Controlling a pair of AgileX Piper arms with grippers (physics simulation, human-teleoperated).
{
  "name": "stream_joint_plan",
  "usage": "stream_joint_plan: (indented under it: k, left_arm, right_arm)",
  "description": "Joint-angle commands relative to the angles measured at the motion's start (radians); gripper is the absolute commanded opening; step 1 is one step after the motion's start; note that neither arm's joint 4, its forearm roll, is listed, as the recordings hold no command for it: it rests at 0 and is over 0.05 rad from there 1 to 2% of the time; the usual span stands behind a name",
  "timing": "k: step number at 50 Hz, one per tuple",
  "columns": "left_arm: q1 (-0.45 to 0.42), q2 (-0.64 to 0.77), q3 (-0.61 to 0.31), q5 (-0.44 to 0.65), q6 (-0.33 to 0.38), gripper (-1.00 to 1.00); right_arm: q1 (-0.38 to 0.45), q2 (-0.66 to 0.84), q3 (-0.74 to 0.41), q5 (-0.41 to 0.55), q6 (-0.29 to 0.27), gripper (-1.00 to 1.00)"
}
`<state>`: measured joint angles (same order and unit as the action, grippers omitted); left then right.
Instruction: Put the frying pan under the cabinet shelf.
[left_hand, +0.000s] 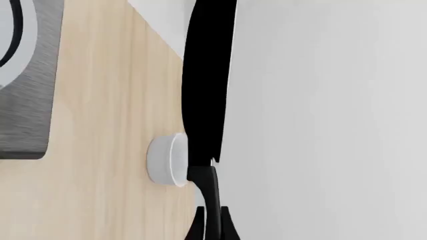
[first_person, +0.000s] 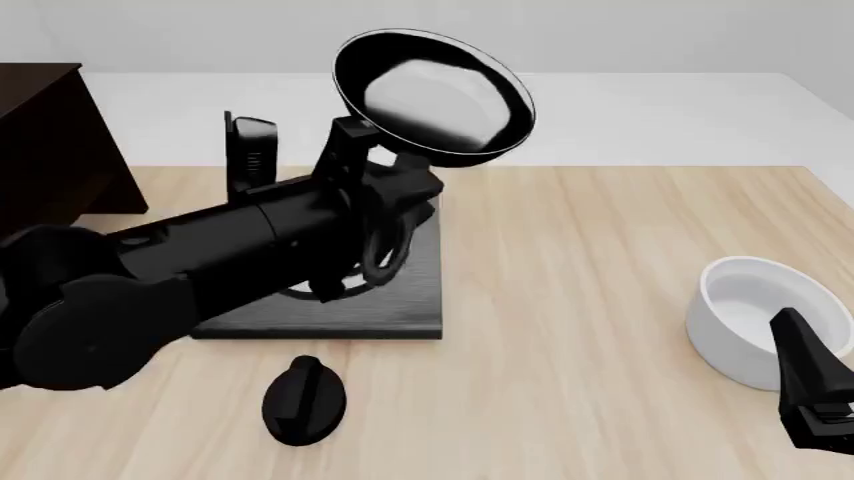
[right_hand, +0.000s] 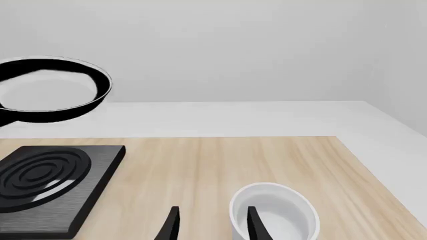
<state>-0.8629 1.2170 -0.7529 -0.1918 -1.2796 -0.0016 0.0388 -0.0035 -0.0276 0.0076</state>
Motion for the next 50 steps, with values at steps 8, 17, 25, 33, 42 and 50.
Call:
stream_joint_plan:
  k: [8,17,25,33,42,50]
  left_arm:
    - [0.179,-0.264,0.079,0.144,-0.067,-1.00]
    - [0.281,-0.400,0.177,0.180,-0.170,-1.00]
    - [0.348,-0.486,0.214,0.245,-0.227,-1.00]
    - [0.383,-0.538,0.251,0.256,-0.297,-1.00]
    - [0.429,-0.592,0.287,0.288,-0.366,-1.00]
    - [0.455,-0.617,0.352,0.287,-0.432,-1.00]
  right_arm:
    - [0.000,0.000,0.000,0.000,0.000,1.00]
    - [0.000,0.000,0.000,0.000,0.000,1.00]
    - [0.000,-0.001,0.000,0.000,0.000,1.00]
    - [0.000,0.000,0.000,0.000,0.000,1.00]
    - [0.000,0.000,0.000,0.000,0.000,1.00]
    - [0.000,0.000,0.000,0.000,0.000,1.00]
